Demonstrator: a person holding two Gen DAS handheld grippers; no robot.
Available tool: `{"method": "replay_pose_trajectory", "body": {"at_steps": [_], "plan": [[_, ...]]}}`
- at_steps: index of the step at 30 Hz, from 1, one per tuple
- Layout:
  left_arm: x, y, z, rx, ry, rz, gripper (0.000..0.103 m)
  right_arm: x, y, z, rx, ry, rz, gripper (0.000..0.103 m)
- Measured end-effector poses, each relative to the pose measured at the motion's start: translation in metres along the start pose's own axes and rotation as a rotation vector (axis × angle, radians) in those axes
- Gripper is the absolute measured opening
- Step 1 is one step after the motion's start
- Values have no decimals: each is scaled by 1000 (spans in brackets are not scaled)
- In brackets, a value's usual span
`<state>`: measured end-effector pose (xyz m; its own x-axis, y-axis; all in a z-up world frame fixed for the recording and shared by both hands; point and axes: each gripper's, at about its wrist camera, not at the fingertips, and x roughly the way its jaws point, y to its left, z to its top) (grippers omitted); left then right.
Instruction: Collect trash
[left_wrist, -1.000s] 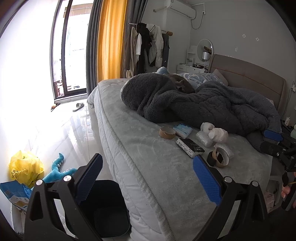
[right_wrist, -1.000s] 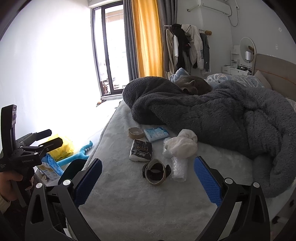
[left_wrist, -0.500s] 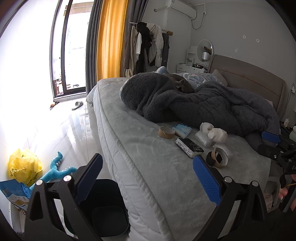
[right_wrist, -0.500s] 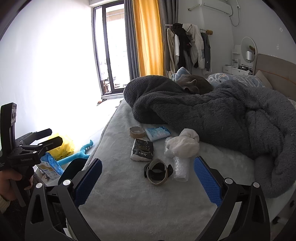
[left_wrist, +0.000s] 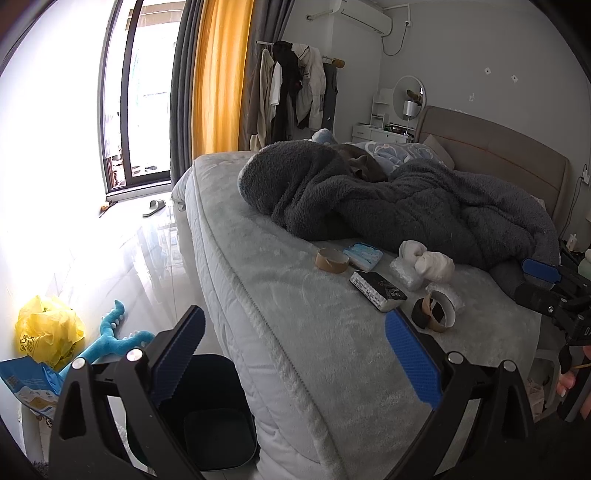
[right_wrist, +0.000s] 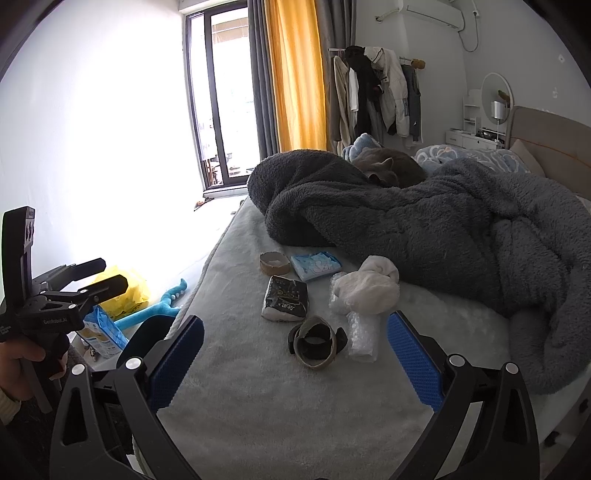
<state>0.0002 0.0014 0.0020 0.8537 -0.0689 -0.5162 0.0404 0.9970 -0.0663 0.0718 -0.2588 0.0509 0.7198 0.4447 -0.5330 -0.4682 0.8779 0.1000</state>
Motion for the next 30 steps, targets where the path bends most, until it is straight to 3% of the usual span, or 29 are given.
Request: {"method": "replay_pose_trajectory", "body": {"at_steps": [30], "plan": [[2, -1, -2, -1, 6, -1, 99, 3, 3, -1, 3, -1, 2, 100]]}}
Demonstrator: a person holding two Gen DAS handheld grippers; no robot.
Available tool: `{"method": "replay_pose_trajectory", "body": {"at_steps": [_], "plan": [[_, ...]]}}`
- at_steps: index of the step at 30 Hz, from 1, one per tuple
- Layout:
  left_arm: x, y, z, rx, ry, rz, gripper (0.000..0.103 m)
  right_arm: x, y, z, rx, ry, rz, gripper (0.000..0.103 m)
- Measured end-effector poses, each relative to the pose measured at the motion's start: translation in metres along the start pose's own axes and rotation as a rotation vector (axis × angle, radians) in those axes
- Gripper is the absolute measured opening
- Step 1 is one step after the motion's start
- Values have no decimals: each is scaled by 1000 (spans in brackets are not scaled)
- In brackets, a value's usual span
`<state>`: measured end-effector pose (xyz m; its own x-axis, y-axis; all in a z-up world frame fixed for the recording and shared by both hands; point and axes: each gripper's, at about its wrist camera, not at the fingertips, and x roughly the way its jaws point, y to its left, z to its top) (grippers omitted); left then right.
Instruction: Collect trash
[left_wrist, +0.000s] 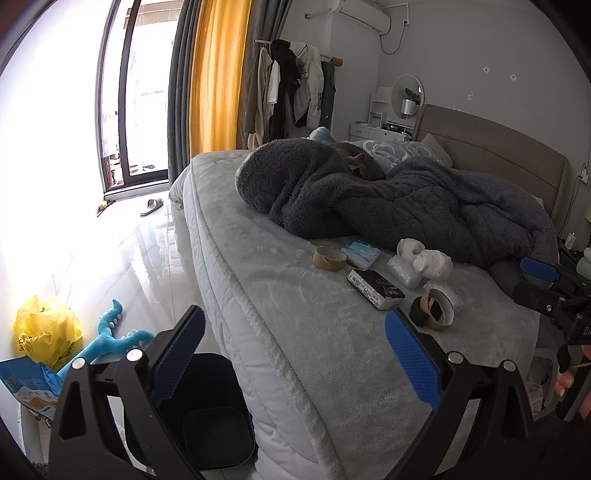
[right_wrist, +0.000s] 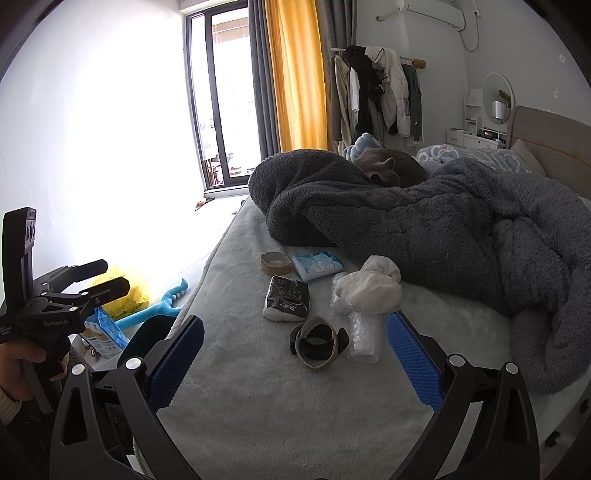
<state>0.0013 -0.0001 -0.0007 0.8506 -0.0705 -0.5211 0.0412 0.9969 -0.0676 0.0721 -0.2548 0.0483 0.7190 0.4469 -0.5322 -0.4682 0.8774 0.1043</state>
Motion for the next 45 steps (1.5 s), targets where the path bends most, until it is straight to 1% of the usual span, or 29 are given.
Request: {"method": "replay_pose_trajectory", "body": {"at_steps": [5, 8, 12, 14, 20, 25, 29, 32, 41, 45], "plan": [[6, -2, -10, -6, 15, 4, 99, 5, -3, -6, 16, -12, -2, 100], [6, 0, -15, -8, 9, 7, 99, 4, -3, -13, 26, -25, -4, 100], [3, 3, -25, 13, 15, 11, 99, 0, 0, -23, 19, -33, -14, 100], [4, 7, -27, 16, 22, 15, 99, -4, -1, -28, 36, -34, -19, 100], [5, 8, -32, 55, 21, 36, 99, -14, -2, -41, 78, 5, -25, 100], [6, 9, -32, 57, 21, 22, 99, -24, -14, -43, 130, -15, -49, 100], [5, 1, -32, 93, 14, 9, 99, -25, -21, -46, 153, -9, -59, 100], [6, -1, -32, 101, 23, 1, 99, -26, -24, -46, 172, -14, -61, 100], [13, 3, -31, 70, 44, 0, 99, -24, -22, -46, 163, -7, -60, 100], [21, 2, -31, 60, 72, -11, 99, -17, -18, -44, 148, 10, -67, 100]]}}
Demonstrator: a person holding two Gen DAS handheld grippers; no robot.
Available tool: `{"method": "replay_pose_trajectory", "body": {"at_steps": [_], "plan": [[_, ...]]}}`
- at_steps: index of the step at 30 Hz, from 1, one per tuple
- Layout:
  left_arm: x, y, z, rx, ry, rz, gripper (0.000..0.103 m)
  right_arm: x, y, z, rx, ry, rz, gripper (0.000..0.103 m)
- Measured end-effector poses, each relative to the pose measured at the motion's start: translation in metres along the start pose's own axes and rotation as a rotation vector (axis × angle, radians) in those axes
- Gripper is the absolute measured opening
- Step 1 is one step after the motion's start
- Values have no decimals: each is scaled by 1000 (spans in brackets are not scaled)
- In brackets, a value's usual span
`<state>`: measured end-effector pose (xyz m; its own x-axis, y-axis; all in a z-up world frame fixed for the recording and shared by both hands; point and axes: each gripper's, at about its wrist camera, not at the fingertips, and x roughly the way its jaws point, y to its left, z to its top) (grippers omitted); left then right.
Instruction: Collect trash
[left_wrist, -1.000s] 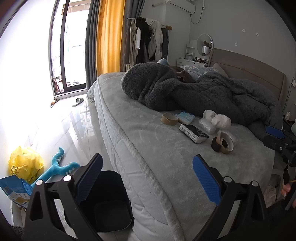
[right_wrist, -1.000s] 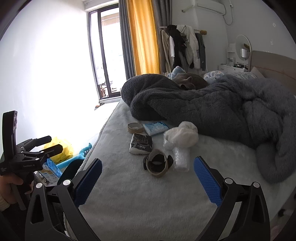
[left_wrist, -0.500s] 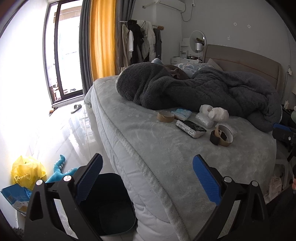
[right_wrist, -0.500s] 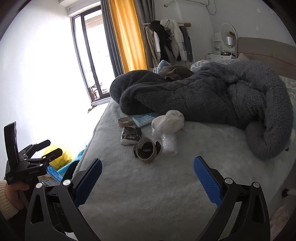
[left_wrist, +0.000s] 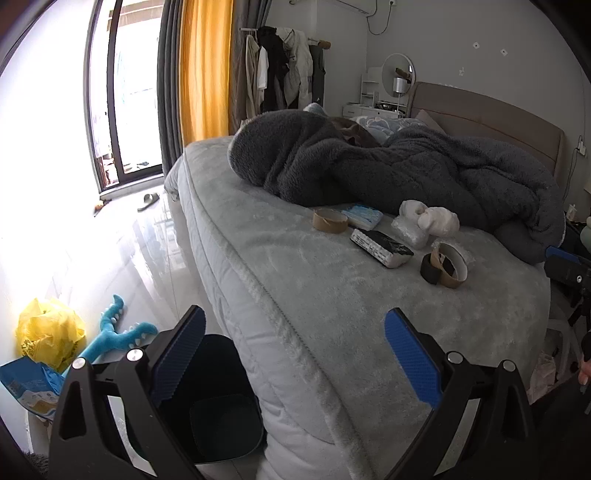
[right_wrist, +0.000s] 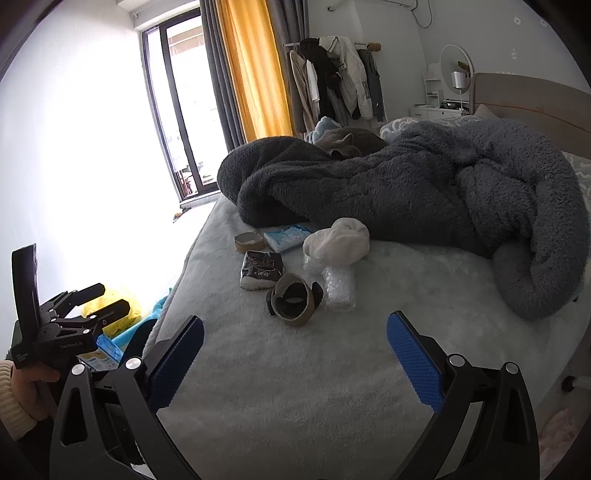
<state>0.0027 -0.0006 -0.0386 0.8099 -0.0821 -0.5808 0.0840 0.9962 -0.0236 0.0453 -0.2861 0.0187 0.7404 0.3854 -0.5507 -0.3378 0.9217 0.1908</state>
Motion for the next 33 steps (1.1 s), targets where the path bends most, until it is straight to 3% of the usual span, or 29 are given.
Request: {"method": "replay_pose_trajectory", "body": {"at_steps": [13, 21, 33], "plan": [[22, -5, 12, -12, 48, -50, 99, 28, 6, 8, -34, 67, 19, 100], [45, -2, 26, -18, 98, -140, 99, 43, -10, 21, 9, 77, 7, 100], [89, -24, 48, 65, 153, -268, 98, 77, -40, 47, 3, 127, 7, 100]]}}
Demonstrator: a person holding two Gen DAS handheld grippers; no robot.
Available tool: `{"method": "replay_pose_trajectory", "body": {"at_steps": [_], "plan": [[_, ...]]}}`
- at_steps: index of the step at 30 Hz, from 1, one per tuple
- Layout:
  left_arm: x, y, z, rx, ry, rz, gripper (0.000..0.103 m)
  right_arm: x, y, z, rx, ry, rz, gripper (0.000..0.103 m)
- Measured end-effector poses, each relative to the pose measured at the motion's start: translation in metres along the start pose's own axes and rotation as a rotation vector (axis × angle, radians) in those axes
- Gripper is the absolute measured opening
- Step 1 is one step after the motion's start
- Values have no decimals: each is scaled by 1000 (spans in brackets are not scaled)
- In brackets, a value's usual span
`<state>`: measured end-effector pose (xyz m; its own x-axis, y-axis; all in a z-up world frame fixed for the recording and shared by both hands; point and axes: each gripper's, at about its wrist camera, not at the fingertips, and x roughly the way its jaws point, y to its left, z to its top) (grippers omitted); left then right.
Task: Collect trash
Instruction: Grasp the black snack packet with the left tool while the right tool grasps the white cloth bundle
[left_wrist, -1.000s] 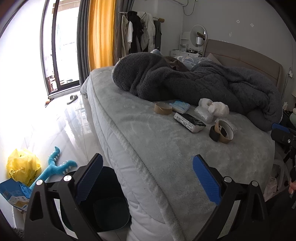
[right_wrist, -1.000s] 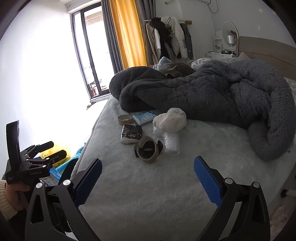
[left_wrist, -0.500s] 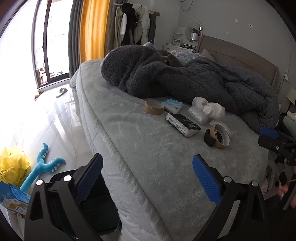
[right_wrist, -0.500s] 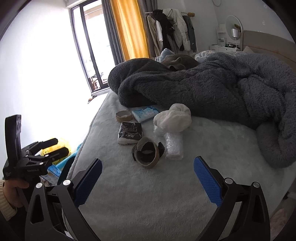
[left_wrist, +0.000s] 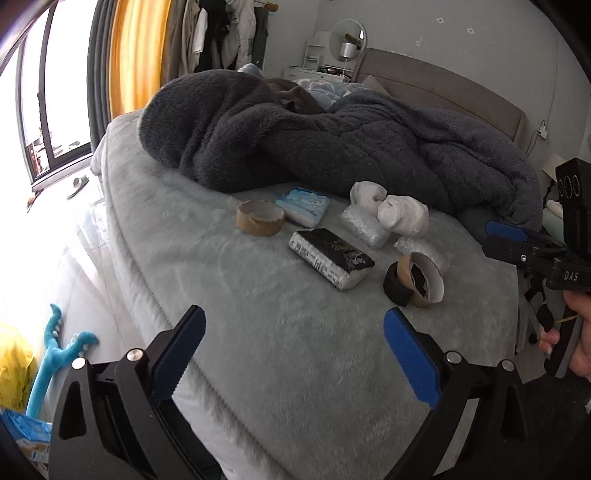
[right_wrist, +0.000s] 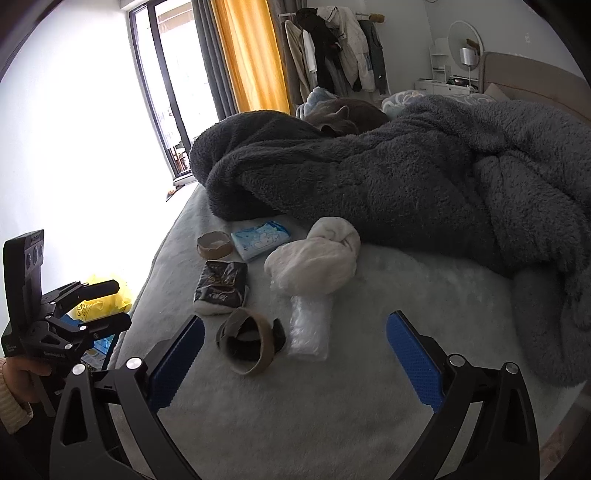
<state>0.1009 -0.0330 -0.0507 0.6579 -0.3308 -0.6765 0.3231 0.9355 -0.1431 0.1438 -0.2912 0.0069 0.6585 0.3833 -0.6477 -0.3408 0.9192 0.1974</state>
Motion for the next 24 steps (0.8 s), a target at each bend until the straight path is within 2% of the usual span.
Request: {"method": "replay_pose_trajectory", "body": {"at_steps": [8, 13, 16, 22, 23, 24], "plan": [[23, -5, 22, 35, 13, -56, 98, 36, -12, 20, -8, 43, 32, 94], [43, -5, 31, 7, 51, -90, 98, 57, -17, 37, -8, 55, 52, 91], [55, -5, 36, -19, 73, -104, 98, 71, -20, 44, -10, 80, 47, 85], [74, -5, 45, -66, 104, -125, 96, 92, -23, 49, 11, 131, 60, 82], [77, -5, 46, -70, 112, -123, 95, 96, -24, 48, 18, 140, 67, 80], [79, -5, 47, -76, 118, -121, 93, 100, -25, 48, 29, 148, 82, 72]]}}
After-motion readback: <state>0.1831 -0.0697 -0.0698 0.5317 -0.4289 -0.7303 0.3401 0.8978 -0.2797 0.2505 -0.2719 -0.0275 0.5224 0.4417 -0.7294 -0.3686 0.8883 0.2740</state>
